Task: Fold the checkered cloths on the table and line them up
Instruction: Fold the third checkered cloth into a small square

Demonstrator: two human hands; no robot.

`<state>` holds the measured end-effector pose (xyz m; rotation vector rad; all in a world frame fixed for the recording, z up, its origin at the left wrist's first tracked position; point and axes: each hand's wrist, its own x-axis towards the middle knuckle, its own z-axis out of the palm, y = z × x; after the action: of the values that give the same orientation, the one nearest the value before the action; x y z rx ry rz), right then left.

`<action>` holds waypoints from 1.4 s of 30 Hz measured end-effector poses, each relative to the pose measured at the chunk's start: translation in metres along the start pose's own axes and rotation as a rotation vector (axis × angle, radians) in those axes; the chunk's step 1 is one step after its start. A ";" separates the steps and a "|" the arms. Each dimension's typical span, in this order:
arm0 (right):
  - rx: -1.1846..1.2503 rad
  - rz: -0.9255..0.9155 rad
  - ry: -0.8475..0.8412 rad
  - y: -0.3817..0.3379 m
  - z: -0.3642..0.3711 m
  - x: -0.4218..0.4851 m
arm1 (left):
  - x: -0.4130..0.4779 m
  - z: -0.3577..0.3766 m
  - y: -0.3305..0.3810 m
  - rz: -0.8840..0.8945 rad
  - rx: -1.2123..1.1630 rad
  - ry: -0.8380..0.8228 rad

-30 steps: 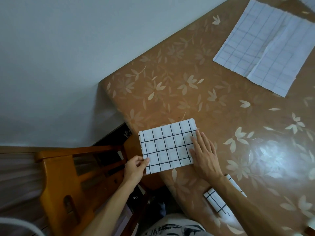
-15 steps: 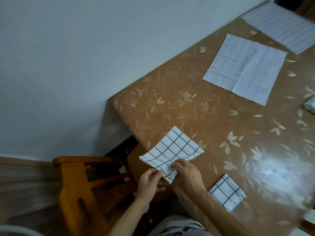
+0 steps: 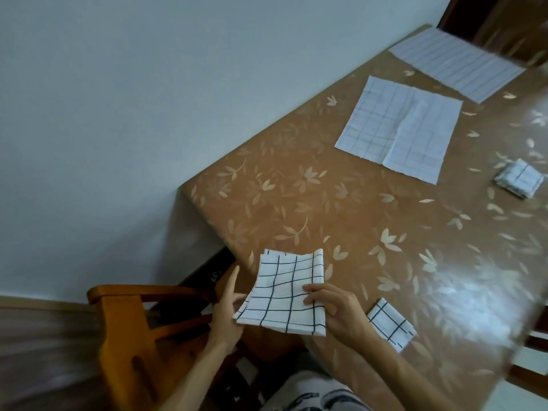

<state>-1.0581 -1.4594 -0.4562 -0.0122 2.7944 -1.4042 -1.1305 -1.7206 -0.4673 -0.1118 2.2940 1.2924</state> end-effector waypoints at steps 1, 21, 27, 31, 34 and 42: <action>0.007 0.021 -0.005 0.003 -0.001 -0.001 | 0.003 -0.001 0.001 0.024 0.023 -0.025; 0.073 0.646 -0.045 0.063 0.008 0.005 | 0.026 0.026 0.003 -0.264 -0.044 -0.187; -0.035 0.719 -0.017 0.078 0.016 0.016 | 0.039 0.031 0.007 -0.335 -0.109 -0.156; 0.022 0.733 0.022 0.081 0.021 0.015 | 0.045 0.032 0.006 -0.355 -0.074 -0.176; 0.018 0.747 0.068 0.068 0.018 0.016 | 0.048 0.035 0.003 -0.363 -0.034 -0.179; 0.101 0.793 0.045 0.036 0.001 0.022 | 0.048 0.035 -0.001 -0.356 -0.038 -0.179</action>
<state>-1.0797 -1.4394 -0.4863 1.0041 2.2915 -1.2986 -1.1589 -1.6847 -0.5051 -0.3833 1.9889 1.1133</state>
